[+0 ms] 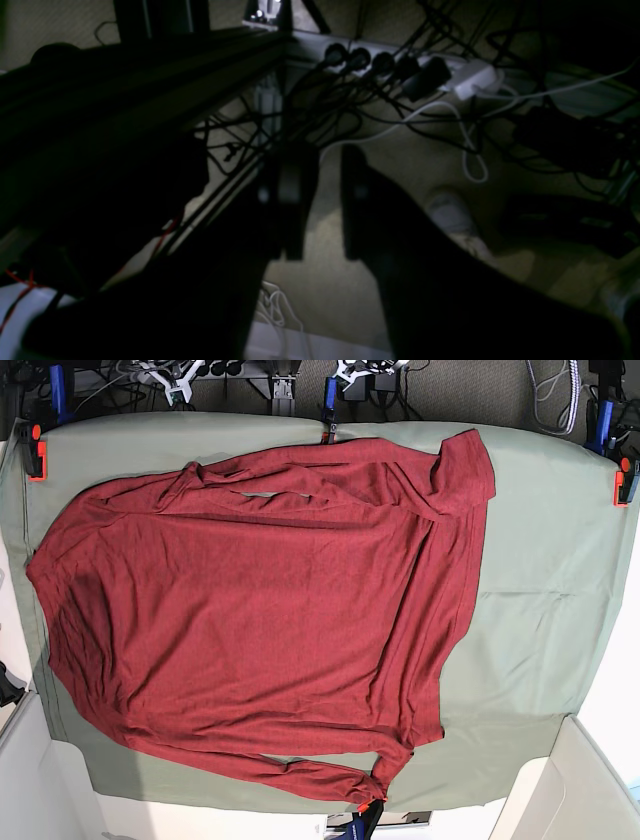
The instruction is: Fold the T-shirt properly
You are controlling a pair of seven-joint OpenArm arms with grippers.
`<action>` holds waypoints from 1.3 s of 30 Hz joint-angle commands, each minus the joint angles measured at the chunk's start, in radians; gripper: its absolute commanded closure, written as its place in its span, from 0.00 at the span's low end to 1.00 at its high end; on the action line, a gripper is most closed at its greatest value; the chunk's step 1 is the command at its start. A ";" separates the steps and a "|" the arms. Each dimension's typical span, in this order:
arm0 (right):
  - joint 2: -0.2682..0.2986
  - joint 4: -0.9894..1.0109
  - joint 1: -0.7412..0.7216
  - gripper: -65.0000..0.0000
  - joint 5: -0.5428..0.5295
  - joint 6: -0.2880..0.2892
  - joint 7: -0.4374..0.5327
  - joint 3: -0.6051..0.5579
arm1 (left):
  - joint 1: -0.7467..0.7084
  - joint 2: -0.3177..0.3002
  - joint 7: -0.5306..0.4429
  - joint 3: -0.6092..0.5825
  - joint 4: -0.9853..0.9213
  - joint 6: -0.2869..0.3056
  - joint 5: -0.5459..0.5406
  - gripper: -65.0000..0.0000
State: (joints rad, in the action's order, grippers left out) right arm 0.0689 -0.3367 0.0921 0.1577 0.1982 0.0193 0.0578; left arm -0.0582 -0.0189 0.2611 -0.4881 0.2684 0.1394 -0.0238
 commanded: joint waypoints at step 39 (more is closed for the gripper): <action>0.137 -0.433 0.317 0.83 -0.107 0.283 0.011 -0.001 | -0.322 -0.167 0.196 0.177 0.575 0.109 -0.168 0.86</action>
State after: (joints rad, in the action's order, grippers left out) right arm 0.1970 -0.7635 0.4011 0.0559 0.4690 0.0170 0.0566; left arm -0.3752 -0.1825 0.4599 -0.3058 0.8391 0.2447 -0.1886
